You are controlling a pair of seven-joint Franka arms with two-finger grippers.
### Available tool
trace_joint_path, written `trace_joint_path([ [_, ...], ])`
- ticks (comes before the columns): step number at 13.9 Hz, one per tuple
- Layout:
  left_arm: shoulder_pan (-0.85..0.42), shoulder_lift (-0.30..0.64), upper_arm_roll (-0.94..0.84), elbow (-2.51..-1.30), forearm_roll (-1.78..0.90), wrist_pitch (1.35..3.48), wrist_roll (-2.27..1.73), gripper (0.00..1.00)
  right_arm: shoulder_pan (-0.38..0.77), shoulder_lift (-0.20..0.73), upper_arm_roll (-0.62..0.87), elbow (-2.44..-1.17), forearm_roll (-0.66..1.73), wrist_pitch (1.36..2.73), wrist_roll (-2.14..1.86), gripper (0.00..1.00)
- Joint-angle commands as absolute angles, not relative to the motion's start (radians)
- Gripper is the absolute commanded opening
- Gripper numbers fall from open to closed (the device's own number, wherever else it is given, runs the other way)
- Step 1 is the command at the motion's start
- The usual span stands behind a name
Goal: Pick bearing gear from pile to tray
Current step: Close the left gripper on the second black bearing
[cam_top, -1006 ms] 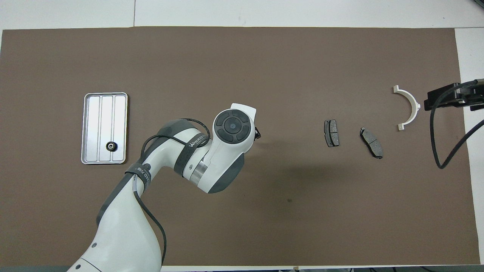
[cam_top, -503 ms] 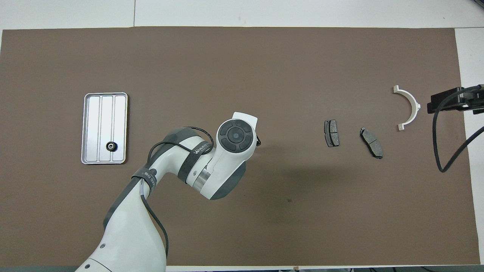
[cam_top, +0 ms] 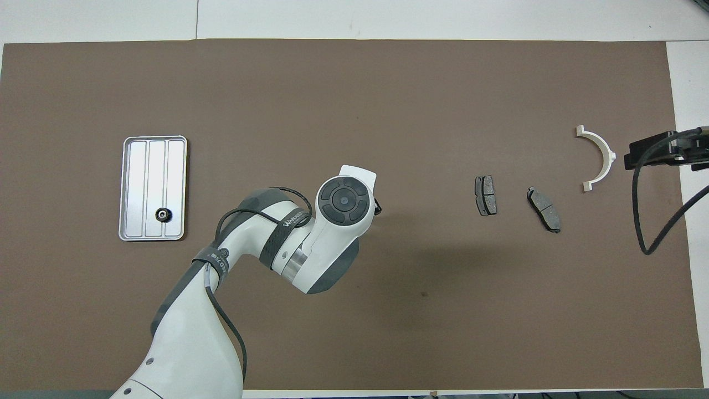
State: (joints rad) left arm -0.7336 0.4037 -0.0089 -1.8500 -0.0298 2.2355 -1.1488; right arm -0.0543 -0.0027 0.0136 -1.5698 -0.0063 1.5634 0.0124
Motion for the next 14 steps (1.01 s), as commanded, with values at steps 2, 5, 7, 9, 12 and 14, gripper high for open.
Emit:
trace_joint_path([
  [2, -0.747, 0.385, 0.006, -1.884, -0.023, 2.275, -1.164, 0.80, -0.057, -0.028, 0.008, -1.597, -0.002, 1.557, -0.006, 0.99],
  [5, -0.752, 0.387, 0.006, -1.882, -0.023, 2.279, -1.166, 0.77, -0.057, -0.028, 0.008, -1.597, -0.002, 1.559, -0.006, 0.99],
  [7, -0.750, 0.388, 0.006, -1.885, -0.023, 2.286, -1.166, 0.74, -0.057, -0.028, 0.008, -1.597, -0.002, 1.559, -0.008, 0.99],
  [9, -0.752, 0.387, 0.008, -1.890, -0.023, 2.278, -1.166, 0.73, -0.058, -0.028, 0.008, -1.597, -0.002, 1.562, -0.009, 0.99],
  [12, -0.753, 0.387, 0.006, -1.896, -0.023, 2.283, -1.166, 0.71, -0.060, -0.028, 0.008, -1.595, -0.002, 1.562, -0.015, 0.99],
  [14, -0.753, 0.385, 0.006, -1.904, -0.023, 2.292, -1.166, 0.70, -0.060, -0.028, 0.008, -1.595, -0.002, 1.563, -0.015, 0.99],
])
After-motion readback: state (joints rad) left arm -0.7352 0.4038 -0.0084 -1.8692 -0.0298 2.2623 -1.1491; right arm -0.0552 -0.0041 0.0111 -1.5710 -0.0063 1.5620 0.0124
